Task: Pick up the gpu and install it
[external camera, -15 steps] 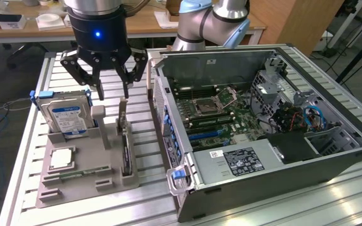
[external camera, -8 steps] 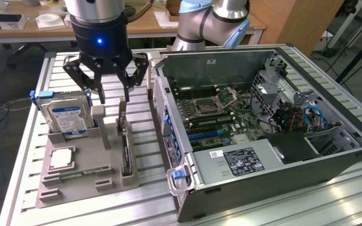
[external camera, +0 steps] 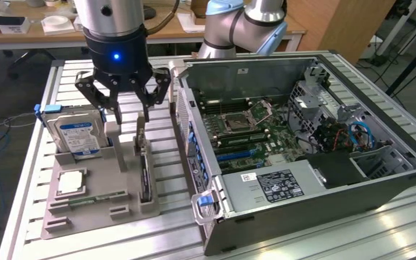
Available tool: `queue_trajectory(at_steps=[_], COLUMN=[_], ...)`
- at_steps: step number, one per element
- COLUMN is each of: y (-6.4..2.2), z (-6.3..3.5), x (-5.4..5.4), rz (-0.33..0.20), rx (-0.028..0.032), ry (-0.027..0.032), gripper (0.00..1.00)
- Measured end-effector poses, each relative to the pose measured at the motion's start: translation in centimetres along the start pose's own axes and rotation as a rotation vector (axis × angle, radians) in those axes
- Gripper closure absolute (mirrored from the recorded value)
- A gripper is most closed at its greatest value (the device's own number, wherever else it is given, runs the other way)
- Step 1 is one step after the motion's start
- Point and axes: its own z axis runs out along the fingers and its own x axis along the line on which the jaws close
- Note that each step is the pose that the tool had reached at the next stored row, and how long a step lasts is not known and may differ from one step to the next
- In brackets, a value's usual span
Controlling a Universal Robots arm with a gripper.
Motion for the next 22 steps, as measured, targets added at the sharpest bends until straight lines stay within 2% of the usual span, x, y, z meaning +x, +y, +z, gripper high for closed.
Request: queue_trajectory(at_steps=[14, 22], y=[-0.12, -0.22], z=[2.35, 3.72], x=[-0.1, -0.7], rz=[0.000, 0.000], rx=[0.0000, 0.0000], ry=[0.0000, -0.0001], gripper=[0.47, 0.47])
